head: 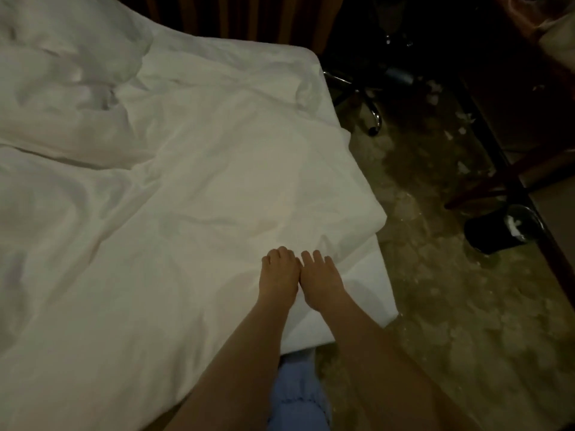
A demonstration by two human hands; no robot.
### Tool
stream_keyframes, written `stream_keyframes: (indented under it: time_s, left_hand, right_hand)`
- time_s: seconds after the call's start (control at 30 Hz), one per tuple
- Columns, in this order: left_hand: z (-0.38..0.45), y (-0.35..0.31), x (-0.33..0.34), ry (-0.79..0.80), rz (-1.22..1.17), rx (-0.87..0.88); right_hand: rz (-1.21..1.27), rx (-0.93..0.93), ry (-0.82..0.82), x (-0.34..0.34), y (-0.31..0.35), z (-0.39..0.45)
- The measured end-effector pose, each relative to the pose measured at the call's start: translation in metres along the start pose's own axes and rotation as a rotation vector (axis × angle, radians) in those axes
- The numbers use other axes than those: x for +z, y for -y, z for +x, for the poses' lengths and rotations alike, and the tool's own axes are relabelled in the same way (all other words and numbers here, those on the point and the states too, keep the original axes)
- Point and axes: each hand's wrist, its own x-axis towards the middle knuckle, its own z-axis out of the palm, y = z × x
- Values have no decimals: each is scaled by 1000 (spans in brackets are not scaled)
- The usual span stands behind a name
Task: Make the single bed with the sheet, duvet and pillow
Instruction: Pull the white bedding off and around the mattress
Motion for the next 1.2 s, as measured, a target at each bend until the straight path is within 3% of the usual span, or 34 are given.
stream_keyframes:
  time_s: [0.07,0.3,0.47,0.53,0.67,0.73,0.8,0.97,1.1,1.2]
  left_hand:
    - [22,-19,18,89,10,-111]
    - [61,-56,71,141,46,-382]
    - [67,-50,101,226,202,-447]
    - [79,-43,110,187,158,-535]
    - [102,-27,122,54,64,-506]
    - [98,-23,115,67,37,-524]
    - [89,-30,114,-61,74,-503]
    - [67,-43,96,-64,100,-440]
    - [51,-55,9,143,135,-474]
    - [40,-55,-54,95,129,-608]
  right_hand:
    - [-33,-57,31,17,-24,22]
    - [-127,-282,22,53,-68,74]
    - [-121,-240,28,84,-82,105]
    - [-121,-310,8,91,-86,117]
    - [-118,-341,-76,103,-86,133]
    - [-129,-377,-211,113,-85,139]
    - [-66,-403,-288,113,-86,137]
    - [1,-558,-244,88,-98,121]
    - [37,-654,-338,27,-117,100]
    - [-31,-679,-286,-35,-122,84]
